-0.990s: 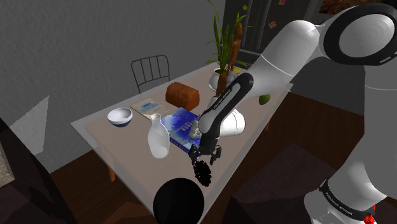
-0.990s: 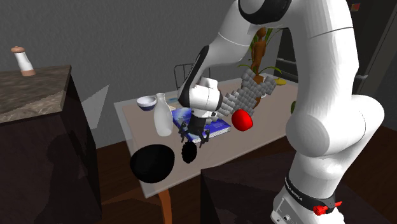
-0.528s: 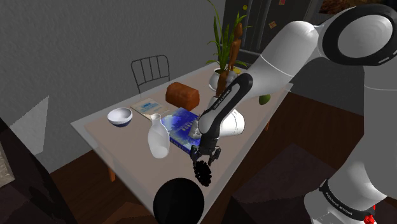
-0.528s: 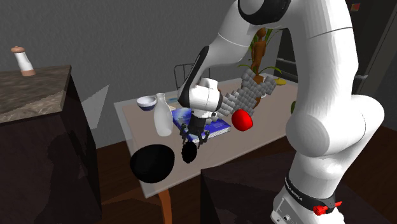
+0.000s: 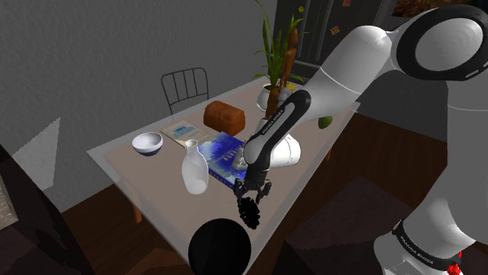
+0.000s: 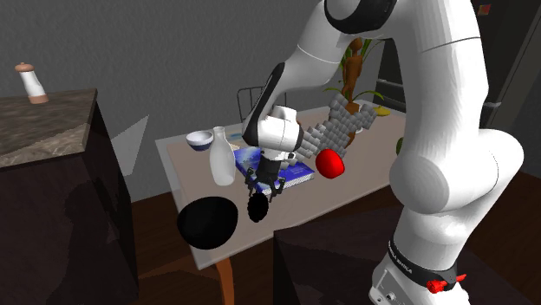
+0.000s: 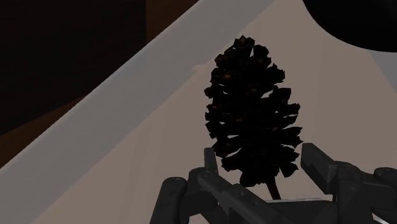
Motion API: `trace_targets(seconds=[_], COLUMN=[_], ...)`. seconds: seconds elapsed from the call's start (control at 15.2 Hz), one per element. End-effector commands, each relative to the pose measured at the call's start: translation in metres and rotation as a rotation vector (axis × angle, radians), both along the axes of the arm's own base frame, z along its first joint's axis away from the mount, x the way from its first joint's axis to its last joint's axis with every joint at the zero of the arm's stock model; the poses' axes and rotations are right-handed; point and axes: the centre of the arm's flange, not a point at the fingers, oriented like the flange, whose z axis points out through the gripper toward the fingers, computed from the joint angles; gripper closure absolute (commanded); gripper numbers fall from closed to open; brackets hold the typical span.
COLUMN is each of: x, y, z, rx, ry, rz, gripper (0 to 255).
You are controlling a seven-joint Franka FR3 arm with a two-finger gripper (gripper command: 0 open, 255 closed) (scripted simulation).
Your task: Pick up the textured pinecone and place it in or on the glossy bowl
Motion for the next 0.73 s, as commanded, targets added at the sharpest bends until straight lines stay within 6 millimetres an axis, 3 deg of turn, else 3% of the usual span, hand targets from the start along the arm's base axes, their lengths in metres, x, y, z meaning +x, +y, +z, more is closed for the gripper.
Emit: trace_targets(seconds=[0.0,0.66], x=[0.000,0.000], y=[0.000,0.000], z=[-0.001,0.052], rx=[0.000,0.000], ry=[0.001,0.001], rz=[0.000,0.000], gripper=[255,255])
